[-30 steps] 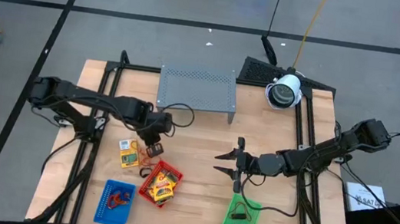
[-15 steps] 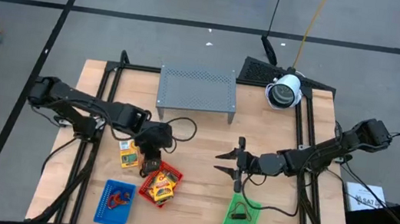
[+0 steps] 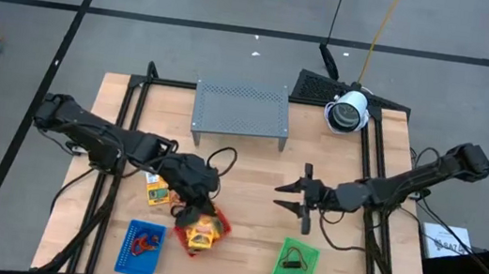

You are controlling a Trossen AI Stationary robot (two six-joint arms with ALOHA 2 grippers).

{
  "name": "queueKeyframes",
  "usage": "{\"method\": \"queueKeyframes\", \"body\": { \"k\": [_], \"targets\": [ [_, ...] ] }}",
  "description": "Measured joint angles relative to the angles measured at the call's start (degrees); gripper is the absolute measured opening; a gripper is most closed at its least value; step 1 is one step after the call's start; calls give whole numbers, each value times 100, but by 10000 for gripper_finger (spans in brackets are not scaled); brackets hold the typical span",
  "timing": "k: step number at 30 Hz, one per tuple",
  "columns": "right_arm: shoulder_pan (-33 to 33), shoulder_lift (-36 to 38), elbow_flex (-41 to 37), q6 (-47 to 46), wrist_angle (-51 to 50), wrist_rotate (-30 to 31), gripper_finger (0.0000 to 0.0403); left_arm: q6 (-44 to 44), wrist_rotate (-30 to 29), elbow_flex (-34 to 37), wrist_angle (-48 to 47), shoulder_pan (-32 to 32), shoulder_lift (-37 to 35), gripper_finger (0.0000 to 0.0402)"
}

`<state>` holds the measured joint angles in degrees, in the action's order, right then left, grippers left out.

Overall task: Pick & Place Office Desk Supplies
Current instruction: Put the yellow rubber band into the green basket

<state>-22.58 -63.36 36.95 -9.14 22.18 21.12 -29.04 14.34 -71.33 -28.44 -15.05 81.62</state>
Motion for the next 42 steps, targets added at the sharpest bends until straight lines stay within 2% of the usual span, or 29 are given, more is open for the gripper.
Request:
{"method": "queueKeyframes", "body": {
  "k": [9, 18, 25, 33, 37, 42],
  "targets": [
    [-145, 47, 0, -201, -25, -6, 141, 468, -634, -426, -512, -79, -7, 6],
    [-348, 47, 0, -192, -23, 127, 141, 666, -695, -426, -399, 84, -2, 4],
    [-341, 45, 0, -22, 21, 1002, 141, 914, -687, -426, 639, 60, 120, 3],
    [-340, 45, 4, 564, 961, 1880, 141, 1257, -329, -426, 2121, -55, 804, 4],
    [-340, 47, 4, 963, 1336, 2098, 141, 1331, -163, -421, 2960, -105, 1262, 3],
    [-295, 45, 4, 1011, 1451, 2109, 141, 1356, -61, -419, 4123, -122, 1796, 4]
  ]
}}
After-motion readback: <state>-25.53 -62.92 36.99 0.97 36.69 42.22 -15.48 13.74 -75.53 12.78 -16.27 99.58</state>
